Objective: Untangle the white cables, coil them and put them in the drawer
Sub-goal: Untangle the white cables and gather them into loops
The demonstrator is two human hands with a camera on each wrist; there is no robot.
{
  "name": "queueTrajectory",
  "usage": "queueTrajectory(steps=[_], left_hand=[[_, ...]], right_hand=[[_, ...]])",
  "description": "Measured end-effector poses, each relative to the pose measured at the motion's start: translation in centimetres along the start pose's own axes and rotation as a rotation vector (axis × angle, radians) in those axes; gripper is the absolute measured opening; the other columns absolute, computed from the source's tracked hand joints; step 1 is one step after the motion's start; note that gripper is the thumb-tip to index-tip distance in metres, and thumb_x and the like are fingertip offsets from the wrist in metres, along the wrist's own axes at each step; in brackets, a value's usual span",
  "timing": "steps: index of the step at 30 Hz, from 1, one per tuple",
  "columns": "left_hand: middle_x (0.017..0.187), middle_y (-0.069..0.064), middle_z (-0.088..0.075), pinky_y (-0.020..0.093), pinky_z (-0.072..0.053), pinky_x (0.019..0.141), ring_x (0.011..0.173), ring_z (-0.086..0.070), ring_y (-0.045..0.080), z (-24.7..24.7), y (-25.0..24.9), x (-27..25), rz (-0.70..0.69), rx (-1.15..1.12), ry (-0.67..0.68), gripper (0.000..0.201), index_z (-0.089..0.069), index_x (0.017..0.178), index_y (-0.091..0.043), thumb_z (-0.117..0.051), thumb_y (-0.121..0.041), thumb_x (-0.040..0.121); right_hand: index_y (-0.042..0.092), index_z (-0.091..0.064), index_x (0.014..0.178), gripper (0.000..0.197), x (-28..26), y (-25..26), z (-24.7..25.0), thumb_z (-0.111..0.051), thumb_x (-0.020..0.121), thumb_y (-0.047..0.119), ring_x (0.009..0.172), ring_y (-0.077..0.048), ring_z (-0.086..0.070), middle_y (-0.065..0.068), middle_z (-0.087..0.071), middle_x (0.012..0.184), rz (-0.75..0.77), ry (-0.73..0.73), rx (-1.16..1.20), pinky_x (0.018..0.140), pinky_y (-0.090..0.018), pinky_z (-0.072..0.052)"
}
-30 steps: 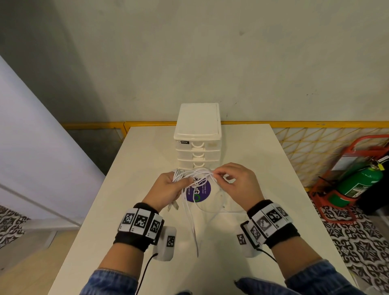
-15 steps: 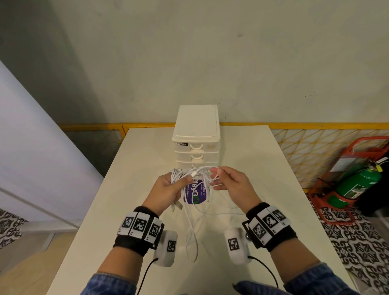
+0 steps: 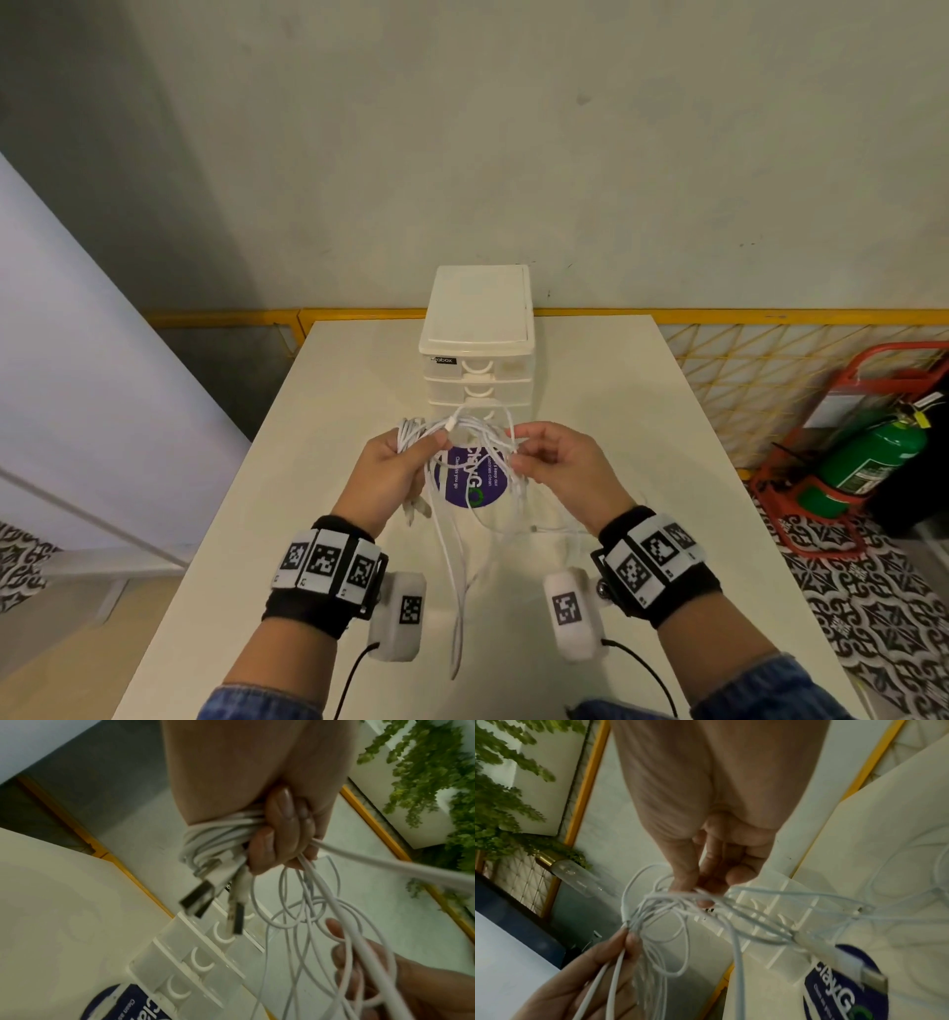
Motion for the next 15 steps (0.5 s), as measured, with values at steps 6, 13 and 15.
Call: queueTrajectory(steps=[6, 13, 15], left_hand=[[0.055, 0.004, -0.029, 0.017, -0.034, 0.033, 0.041, -0.026, 0.013, 1.4, -0.1, 0.3, -0.012, 0.009, -0.081, 0.018, -0.063, 0.075, -0.005, -0.061, -0.014, 0.091], [0.053, 0.004, -0.03, 0.021, -0.027, 0.04, 0.044, -0.025, 0.016, 1.9, 0.4, 0.9, 0.013, 0.015, -0.128, 0.018, -0.063, 0.076, -0.005, -0.064, -0.019, 0.089], [0.052, 0.004, -0.03, 0.023, -0.026, 0.042, 0.044, -0.025, 0.016, 1.6, 0.3, 0.9, 0.006, 0.042, -0.115, 0.019, -0.063, 0.077, -0.004, -0.063, -0.018, 0.089]], right_hand=[[0.017, -0.067, 0.092, 0.023, 0.5, -0.4, 1.9, -0.059, 0.085, -0.003, 0.068, -0.009, -0.065, -0.002, -0.067, 0.077, 0.021, -0.185, -0.083, 0.07, -0.017, -0.049], [0.02, -0.068, 0.088, 0.011, 0.1, 0.2, 2.5, -0.062, 0.087, 0.011, 0.07, -0.012, -0.055, 0.003, -0.063, 0.075, 0.067, -0.212, -0.182, 0.072, -0.02, -0.044], [0.025, -0.072, 0.091, 0.013, -0.2, 0.7, 2.0, -0.065, 0.086, 0.016, 0.08, -0.002, -0.063, 0.012, -0.071, 0.084, 0.079, -0.107, -0.18, 0.076, -0.011, -0.046]])
Point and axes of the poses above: each hand's wrist, its own x-axis towards the middle knuckle, its own z-axis out of the back of the hand, y = z × x, the point moved 2 cm from there along x, towards the middle knuckle
